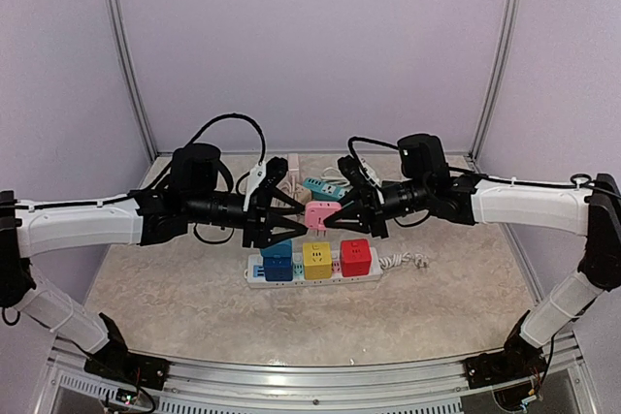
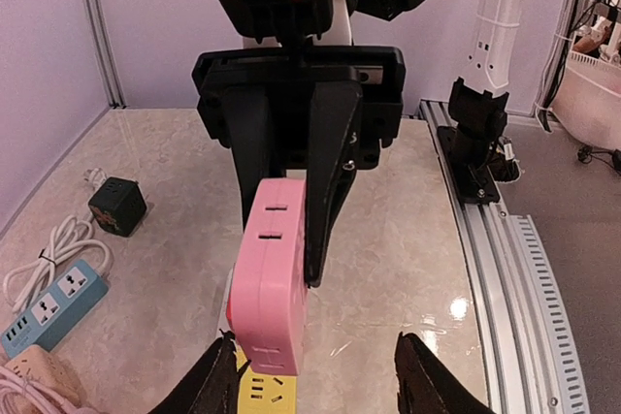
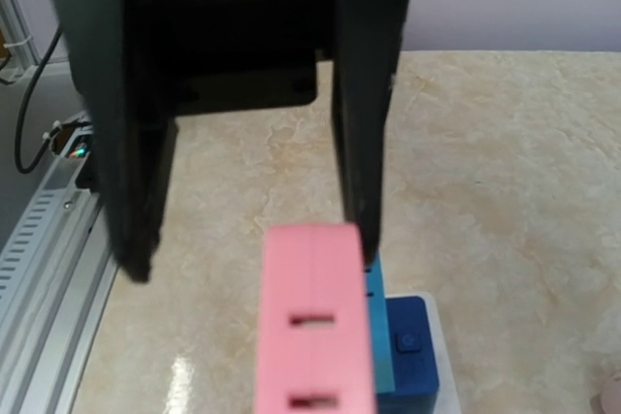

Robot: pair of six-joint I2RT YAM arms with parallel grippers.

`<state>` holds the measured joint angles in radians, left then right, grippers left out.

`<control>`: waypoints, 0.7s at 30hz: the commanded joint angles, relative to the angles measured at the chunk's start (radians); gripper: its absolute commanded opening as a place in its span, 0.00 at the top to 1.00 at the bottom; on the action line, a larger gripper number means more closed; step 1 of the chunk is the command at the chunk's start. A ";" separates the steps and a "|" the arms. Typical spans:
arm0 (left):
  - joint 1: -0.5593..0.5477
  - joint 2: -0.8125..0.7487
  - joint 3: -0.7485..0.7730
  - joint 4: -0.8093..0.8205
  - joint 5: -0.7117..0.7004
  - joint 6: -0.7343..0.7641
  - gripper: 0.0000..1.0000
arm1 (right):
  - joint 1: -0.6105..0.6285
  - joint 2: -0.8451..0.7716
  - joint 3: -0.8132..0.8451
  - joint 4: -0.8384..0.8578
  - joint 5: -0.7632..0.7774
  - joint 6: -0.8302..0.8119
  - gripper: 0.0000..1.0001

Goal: Insert the plug
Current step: Adjust the plug.

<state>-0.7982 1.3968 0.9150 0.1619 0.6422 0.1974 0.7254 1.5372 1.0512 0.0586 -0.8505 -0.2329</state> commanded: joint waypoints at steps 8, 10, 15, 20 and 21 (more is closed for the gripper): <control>-0.004 -0.023 -0.047 0.099 -0.004 -0.028 0.57 | 0.057 -0.048 -0.006 0.054 0.027 -0.010 1.00; -0.003 -0.029 -0.053 0.096 -0.007 -0.025 0.61 | 0.063 -0.045 -0.001 0.062 0.028 -0.011 1.00; -0.006 -0.039 -0.060 0.106 -0.008 -0.006 0.68 | 0.072 -0.030 0.018 0.066 0.041 -0.007 1.00; -0.006 -0.039 -0.059 0.109 -0.002 0.001 0.67 | 0.079 -0.024 0.034 0.071 0.050 -0.008 1.00; -0.006 -0.039 -0.059 0.111 -0.003 0.002 0.67 | 0.080 -0.023 0.035 0.070 0.051 -0.010 1.00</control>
<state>-0.7994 1.3743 0.8700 0.2485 0.6392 0.1871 0.7921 1.5066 1.0557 0.1070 -0.8120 -0.2417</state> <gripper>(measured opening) 0.327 0.123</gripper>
